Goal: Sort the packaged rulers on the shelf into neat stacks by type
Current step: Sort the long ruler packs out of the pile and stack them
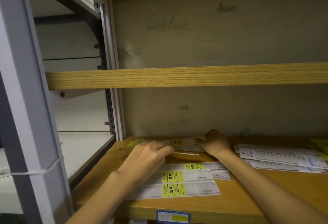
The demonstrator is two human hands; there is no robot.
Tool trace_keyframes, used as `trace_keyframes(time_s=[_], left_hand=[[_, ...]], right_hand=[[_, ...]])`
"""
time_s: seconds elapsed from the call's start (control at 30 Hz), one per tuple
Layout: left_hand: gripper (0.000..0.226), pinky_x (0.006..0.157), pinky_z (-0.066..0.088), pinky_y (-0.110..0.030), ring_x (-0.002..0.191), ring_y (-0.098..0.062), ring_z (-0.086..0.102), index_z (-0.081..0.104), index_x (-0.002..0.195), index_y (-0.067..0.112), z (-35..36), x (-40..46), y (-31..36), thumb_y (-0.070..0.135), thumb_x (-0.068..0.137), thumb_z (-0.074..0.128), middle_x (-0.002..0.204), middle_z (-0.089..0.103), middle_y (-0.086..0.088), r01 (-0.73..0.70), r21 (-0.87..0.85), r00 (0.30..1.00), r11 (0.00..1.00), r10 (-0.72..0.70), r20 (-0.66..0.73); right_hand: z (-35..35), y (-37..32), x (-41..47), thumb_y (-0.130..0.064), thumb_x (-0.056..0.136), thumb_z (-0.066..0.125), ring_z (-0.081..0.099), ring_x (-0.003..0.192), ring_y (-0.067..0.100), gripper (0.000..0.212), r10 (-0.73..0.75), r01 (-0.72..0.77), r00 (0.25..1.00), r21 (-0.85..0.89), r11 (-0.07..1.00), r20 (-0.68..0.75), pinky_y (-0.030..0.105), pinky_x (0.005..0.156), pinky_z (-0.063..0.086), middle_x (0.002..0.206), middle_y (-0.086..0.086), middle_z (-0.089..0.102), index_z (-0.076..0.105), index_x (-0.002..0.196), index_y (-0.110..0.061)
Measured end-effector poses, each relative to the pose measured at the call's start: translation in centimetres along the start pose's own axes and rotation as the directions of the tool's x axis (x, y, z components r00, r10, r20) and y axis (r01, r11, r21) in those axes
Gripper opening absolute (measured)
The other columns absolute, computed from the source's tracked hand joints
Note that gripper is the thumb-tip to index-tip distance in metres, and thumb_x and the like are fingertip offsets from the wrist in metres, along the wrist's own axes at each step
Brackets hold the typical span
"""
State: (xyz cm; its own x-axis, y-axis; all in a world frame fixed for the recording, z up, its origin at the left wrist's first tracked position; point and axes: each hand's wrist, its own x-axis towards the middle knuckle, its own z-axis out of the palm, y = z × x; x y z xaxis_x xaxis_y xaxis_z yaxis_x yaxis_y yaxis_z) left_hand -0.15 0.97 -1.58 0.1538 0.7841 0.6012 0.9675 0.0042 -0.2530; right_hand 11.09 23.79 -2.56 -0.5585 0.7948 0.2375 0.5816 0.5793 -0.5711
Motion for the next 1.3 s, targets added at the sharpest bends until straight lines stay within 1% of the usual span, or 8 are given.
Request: trace_keyframes(time_s=[0.1,0.47,0.63,0.77,0.93,1.1,1.2,1.3], left_hand=[[0.031,0.067,0.057,-0.026,0.082,-0.013,0.068,0.064,0.11,0.022,0.1,0.0,0.0,0.008,0.082,0.071,0.091,0.071,0.004,0.006,0.008,1.0,1.0,-0.006,-0.003],[0.032,0.067,0.057,-0.025,0.082,-0.012,0.068,0.065,0.109,0.023,0.0,0.1,0.2,0.009,0.081,0.072,0.092,0.071,0.005,0.017,0.026,1.0,1.0,-0.017,-0.006],[0.031,0.063,0.057,-0.03,0.08,-0.017,0.068,0.065,0.108,0.022,0.1,0.3,0.0,0.006,0.081,0.069,0.095,0.071,0.001,0.059,0.08,0.998,0.995,-0.056,-0.042],[0.037,0.059,0.054,-0.029,0.074,-0.019,0.068,0.069,0.104,0.02,-0.1,0.9,0.6,0.003,0.072,0.077,0.092,0.071,0.001,0.092,0.118,0.989,0.989,-0.077,-0.125],[0.043,0.059,0.053,-0.031,0.073,-0.021,0.068,0.068,0.102,0.021,0.1,1.9,1.3,0.005,0.065,0.084,0.09,0.071,0.001,0.102,0.157,0.978,0.982,-0.07,-0.198],[0.033,0.065,0.052,-0.034,0.079,-0.023,0.066,0.06,0.103,0.023,0.6,2.5,1.9,0.007,0.075,0.066,0.095,0.07,0.001,0.081,0.142,0.97,0.987,-0.045,-0.241],[0.04,0.073,0.051,-0.036,0.088,-0.022,0.065,0.06,0.106,0.026,0.9,2.4,2.2,0.005,0.074,0.074,0.102,0.068,0.002,0.116,0.114,0.966,0.987,-0.085,-0.244],[0.024,0.076,0.051,-0.039,0.093,-0.022,0.064,0.06,0.109,0.024,1.0,2.0,2.1,0.017,0.087,0.061,0.107,0.066,0.0,0.142,0.098,0.966,0.985,-0.116,-0.23]], right_hand=[[-0.1,0.1,-0.1,-0.063,0.085,0.057,0.061,0.092,0.023,0.047,-0.004,0.003,1.0,-0.041,0.999,-0.007,0.028,0.067,0.042,0.091,0.001,0.056,0.05,0.091,-0.017],[-0.6,0.1,-0.7,-0.064,0.085,0.054,0.064,0.089,0.022,0.046,-0.015,0.014,1.0,-0.052,0.999,-0.017,0.029,0.07,0.048,0.086,0.0,0.064,0.06,0.084,-0.018],[-2.5,-1.4,-2.2,-0.053,0.094,0.049,0.056,0.054,0.009,0.05,-0.061,0.06,0.998,0.089,0.994,0.007,0.023,0.058,0.039,0.058,-0.003,0.06,0.059,0.063,-0.016],[-4.4,-2.8,-4.6,-0.049,0.093,0.055,0.046,0.039,0.007,0.038,0.005,-0.088,0.983,0.45,0.889,0.181,0.018,0.038,0.032,0.063,0.003,0.068,0.062,0.088,-0.011],[-6.3,-3.8,-6.6,-0.039,0.093,0.059,0.049,0.045,0.007,0.029,0.03,-0.239,0.938,0.585,0.775,0.344,0.018,0.04,0.032,0.068,0.004,0.071,0.061,0.106,-0.012],[-7.0,-3.6,-7.4,-0.013,0.09,0.063,0.053,0.051,0.007,0.013,0.044,-0.278,0.939,0.677,0.682,0.342,0.02,0.049,0.038,0.073,0.005,0.074,0.065,0.101,-0.008],[-7.0,-3.1,-7.4,-0.009,0.09,0.064,0.052,0.05,0.006,0.01,0.085,-0.295,0.945,0.712,0.637,0.316,0.019,0.049,0.039,0.074,0.006,0.074,0.065,0.099,-0.006],[-6.6,-2.2,-7.0,-0.009,0.091,0.063,0.047,0.047,0.005,0.011,0.137,-0.295,0.953,0.717,0.632,0.272,0.019,0.047,0.038,0.074,0.006,0.073,0.065,0.1,-0.004]])
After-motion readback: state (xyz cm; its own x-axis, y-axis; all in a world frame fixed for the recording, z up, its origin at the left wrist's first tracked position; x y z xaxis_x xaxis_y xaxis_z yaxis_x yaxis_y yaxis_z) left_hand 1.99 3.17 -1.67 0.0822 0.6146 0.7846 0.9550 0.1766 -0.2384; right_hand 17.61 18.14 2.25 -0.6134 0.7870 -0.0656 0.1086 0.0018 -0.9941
